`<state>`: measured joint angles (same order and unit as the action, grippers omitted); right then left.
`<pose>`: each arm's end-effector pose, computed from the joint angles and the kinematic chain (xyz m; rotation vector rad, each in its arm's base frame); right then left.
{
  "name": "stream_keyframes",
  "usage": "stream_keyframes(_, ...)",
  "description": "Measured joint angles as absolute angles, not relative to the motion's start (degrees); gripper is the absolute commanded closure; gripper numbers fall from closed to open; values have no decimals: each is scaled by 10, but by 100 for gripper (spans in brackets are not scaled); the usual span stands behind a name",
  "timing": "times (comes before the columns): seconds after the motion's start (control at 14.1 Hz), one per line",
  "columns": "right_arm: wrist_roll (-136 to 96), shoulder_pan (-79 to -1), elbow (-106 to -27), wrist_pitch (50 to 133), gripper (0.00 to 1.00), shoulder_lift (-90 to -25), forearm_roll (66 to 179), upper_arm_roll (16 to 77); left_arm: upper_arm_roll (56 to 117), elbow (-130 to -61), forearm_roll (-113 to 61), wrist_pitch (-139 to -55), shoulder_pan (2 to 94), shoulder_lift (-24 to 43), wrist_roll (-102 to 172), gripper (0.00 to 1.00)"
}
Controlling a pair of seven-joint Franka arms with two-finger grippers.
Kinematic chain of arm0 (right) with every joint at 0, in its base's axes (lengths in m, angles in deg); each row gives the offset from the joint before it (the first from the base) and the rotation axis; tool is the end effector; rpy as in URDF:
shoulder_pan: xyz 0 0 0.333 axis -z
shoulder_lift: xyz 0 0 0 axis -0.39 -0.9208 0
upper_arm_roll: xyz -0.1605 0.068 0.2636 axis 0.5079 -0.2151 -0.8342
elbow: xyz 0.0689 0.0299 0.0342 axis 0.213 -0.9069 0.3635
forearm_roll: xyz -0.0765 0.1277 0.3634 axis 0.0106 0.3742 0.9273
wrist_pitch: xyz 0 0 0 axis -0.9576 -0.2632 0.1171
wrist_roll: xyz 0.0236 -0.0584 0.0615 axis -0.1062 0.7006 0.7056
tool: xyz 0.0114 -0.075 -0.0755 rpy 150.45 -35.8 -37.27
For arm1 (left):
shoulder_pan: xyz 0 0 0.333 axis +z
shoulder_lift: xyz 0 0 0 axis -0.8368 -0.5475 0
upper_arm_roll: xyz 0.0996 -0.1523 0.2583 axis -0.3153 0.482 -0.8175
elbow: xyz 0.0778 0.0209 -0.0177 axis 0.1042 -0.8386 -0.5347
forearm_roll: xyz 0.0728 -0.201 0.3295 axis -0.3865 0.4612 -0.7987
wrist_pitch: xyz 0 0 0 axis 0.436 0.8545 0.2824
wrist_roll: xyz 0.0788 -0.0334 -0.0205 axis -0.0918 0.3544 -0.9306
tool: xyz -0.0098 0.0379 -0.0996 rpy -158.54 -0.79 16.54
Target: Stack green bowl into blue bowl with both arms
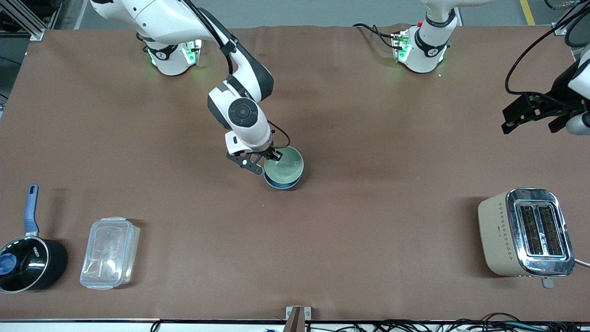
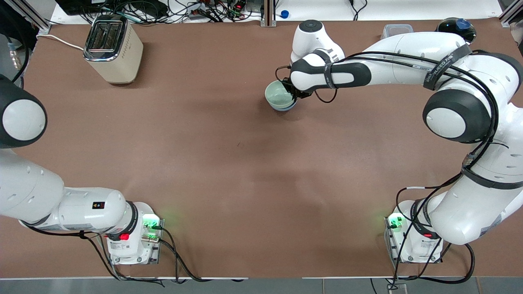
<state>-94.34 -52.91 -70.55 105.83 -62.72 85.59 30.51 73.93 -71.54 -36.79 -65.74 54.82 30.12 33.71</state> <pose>0.5007 0.4180 0.2692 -3.0032 0.8071 0.1427 0.5677 -0.0698 0.6825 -3.1223 -0.0142 -0.1238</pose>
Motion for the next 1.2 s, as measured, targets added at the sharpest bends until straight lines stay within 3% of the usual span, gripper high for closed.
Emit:
stream_keyframes(0.21, -944, -528, -701, 1060, 98, -630, 856, 309, 729, -746, -368, -651, 532, 336, 337, 0)
stream_keyframes(0.28, -944, -528, -699, 1065, 91, -635, 856, 309, 729, -761, -368, -650, 526, 347, 337, 0)
stream_keyframes(0.35, -944, -528, -697, 1072, 76, -640, 856, 309, 729, -776, -368, -650, 521, 357, 337, 0)
stream_keyframes(0.43, -944, -528, -696, 1075, 33, -646, 856, 309, 729, -790, -368, -650, 517, 365, 337, 0)
stream_keyframes(0.5, -944, -527, -695, 1076, 0, -650, 856, 310, 729, -800, -368, -650, 516, 369, 337, 0)
stream_keyframes(0.85, -944, -520, -672, 1049, 0, -641, 855, 314, 729, -812, -368, -651, 515, 361, 336, 0)
stream_keyframes(1.2, -864, -451, -612, 833, 0, -547, 775, 316, 730, -809, -368, -653, 513, 356, 336, 0)
